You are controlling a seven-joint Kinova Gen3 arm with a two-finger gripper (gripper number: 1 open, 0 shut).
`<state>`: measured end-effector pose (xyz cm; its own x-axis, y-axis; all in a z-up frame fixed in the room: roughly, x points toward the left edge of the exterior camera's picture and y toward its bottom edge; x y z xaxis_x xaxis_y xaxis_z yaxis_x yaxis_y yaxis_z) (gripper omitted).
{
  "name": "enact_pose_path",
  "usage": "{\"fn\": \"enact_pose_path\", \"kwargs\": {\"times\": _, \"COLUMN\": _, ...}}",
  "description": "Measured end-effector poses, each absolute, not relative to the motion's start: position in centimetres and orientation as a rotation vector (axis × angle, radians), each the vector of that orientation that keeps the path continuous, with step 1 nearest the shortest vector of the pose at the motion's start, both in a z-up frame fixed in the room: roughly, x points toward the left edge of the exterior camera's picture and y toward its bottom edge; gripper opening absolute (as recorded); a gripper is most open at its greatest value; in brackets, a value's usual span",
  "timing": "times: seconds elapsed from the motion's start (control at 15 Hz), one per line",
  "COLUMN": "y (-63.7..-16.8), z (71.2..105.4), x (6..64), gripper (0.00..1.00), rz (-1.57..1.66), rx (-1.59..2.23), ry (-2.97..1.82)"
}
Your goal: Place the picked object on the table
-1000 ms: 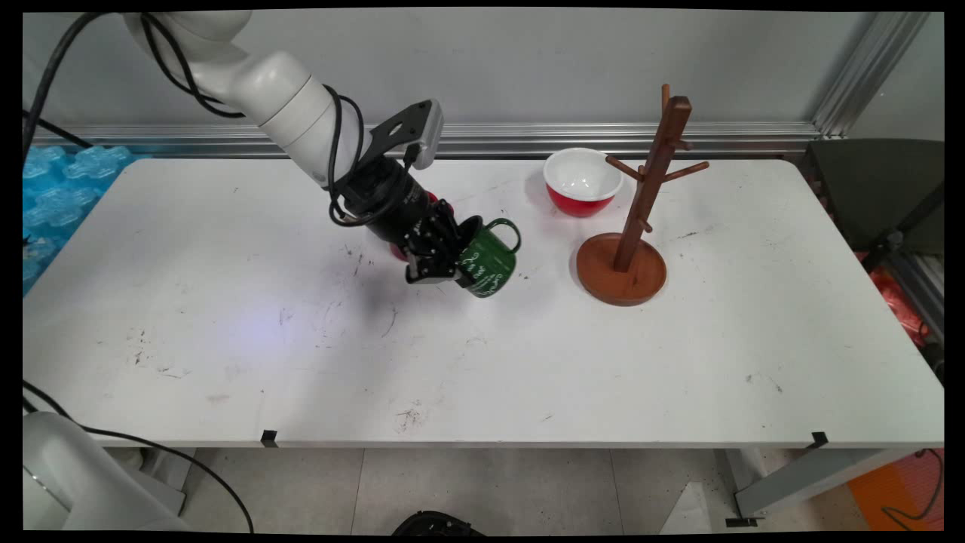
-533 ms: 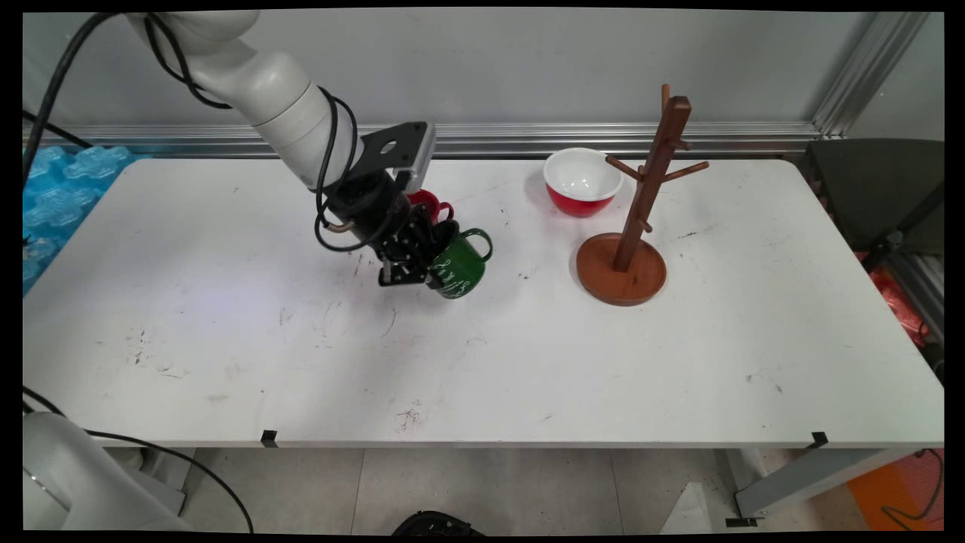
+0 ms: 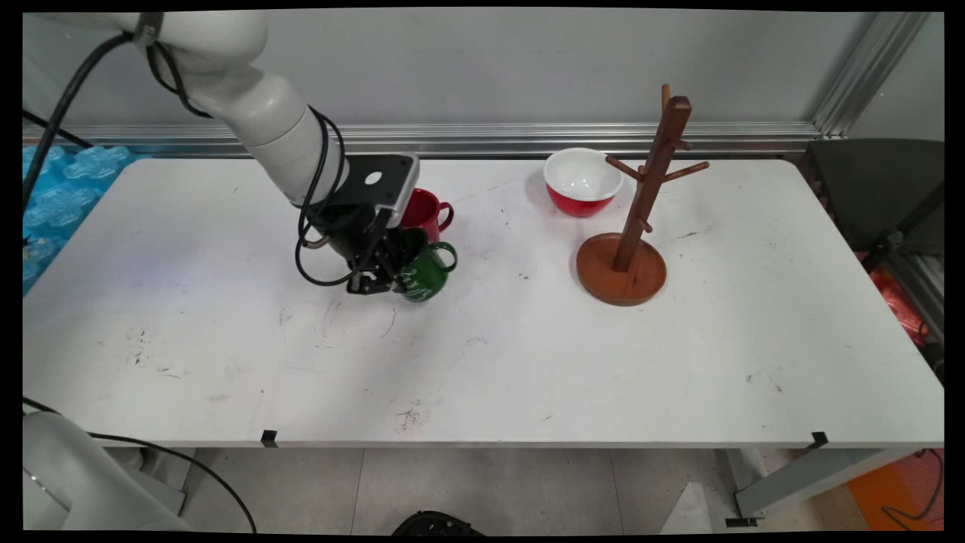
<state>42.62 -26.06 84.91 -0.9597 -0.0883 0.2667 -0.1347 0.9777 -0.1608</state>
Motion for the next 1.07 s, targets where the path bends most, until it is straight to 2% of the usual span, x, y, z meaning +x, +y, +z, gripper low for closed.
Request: {"fn": "enact_pose_path", "kwargs": {"times": 1.07, "y": -25.1, "z": 81.9, "x": 42.3, "gripper": 0.0, "rz": 0.374, "rx": 0.19, "ry": -2.995}}
